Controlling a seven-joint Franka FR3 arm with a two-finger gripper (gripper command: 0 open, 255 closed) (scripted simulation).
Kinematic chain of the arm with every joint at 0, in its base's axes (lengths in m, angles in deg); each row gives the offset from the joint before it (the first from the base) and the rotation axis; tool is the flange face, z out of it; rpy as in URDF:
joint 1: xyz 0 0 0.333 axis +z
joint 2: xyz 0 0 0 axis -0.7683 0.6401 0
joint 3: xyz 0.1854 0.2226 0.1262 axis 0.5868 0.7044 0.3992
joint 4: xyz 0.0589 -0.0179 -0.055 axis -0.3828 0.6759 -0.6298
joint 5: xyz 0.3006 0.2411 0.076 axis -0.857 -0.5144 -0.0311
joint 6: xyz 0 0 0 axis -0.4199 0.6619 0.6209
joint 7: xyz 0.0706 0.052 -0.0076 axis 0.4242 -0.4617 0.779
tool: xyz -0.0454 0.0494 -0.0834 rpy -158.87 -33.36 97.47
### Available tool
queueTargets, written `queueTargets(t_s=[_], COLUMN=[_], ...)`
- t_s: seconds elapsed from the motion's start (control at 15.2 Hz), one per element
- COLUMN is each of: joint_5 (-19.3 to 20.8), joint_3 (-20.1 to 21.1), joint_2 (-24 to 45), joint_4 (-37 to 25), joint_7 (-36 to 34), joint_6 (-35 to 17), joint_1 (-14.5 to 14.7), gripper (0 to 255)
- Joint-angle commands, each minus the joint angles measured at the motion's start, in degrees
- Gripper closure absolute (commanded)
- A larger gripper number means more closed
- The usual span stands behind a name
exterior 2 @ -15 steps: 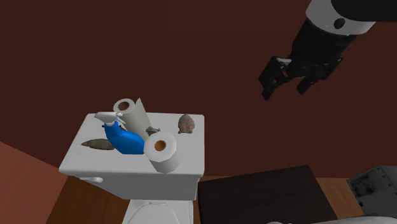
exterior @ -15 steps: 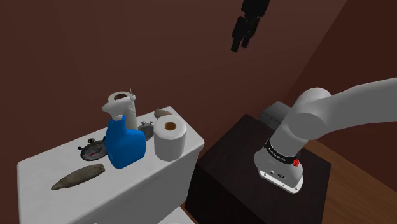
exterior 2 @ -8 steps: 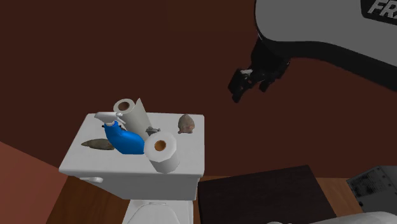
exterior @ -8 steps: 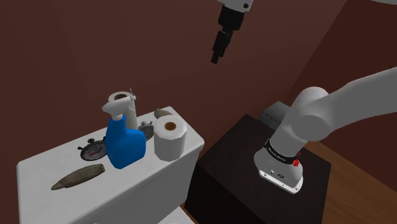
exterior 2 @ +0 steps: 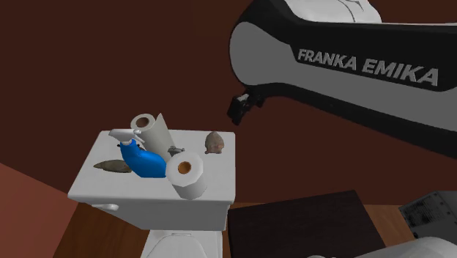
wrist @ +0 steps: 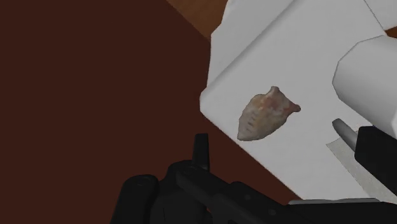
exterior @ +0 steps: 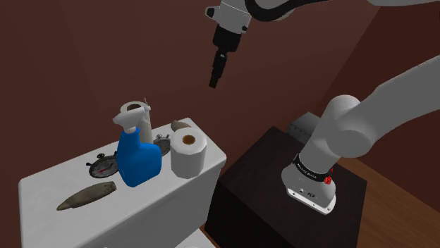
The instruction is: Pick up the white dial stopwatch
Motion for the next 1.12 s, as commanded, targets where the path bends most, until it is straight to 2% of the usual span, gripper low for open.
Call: queueTargets(t_s=[0.0,1.06], joint_5=[-0.88,-6.70], joint_3=[0.75,7.44], joint_2=[2.70,23.22], joint_4=[-0.29,-5.06], joint_7=[2.77,25.59], joint_6=[-3.35,-24.92], joint_1=[1.84,14.52], gripper=[0,0])
